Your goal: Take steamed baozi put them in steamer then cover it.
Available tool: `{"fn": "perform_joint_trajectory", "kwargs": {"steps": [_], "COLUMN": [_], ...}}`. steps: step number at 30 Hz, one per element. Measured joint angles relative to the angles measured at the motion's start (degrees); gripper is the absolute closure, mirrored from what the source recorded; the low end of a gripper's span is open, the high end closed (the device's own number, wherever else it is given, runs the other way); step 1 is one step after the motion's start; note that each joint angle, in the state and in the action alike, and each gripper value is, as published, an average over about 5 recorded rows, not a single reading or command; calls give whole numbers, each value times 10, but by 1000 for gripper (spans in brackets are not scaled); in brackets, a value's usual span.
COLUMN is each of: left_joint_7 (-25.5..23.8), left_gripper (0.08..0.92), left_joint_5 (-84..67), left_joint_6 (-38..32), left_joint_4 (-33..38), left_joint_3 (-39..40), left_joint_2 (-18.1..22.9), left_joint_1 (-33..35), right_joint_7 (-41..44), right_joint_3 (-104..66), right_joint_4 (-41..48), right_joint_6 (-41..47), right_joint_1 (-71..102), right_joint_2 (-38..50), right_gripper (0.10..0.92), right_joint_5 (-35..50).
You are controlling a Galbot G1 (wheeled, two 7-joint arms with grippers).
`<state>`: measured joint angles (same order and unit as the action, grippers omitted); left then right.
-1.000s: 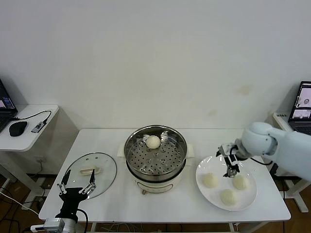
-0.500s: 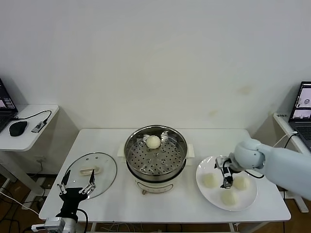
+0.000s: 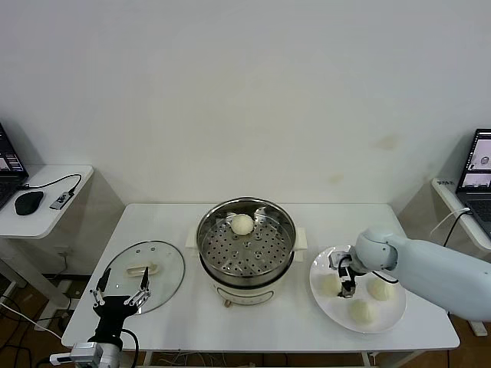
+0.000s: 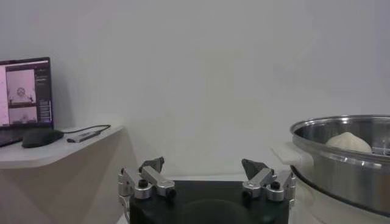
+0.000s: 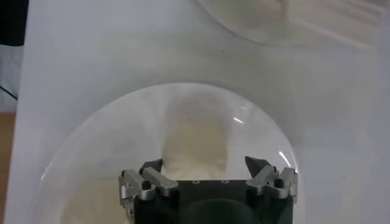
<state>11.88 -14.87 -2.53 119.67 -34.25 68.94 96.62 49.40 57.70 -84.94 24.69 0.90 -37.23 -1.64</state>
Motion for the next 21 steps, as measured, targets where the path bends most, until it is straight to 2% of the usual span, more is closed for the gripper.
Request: {"fn": "perform_joint_trajectory", "kwargs": {"steps": [8, 21], "left_joint_7": [0, 0], "left_gripper": [177, 177], "left_joint_5": [1, 1], "left_joint_6": [0, 2], "left_joint_4": [1, 6], "left_joint_3": [1, 4], "left_joint_2": [1, -3], "left_joint_1": [0, -4], "right_joint_7": [8, 53], "right_joint_3": [-4, 11], "right_joint_4": [0, -33], "right_joint_6": [3, 12], "right_joint_1": [-2, -89], "right_joint_2": [0, 36], "right_gripper": [425, 440], "right_joint_5": [5, 52]}}
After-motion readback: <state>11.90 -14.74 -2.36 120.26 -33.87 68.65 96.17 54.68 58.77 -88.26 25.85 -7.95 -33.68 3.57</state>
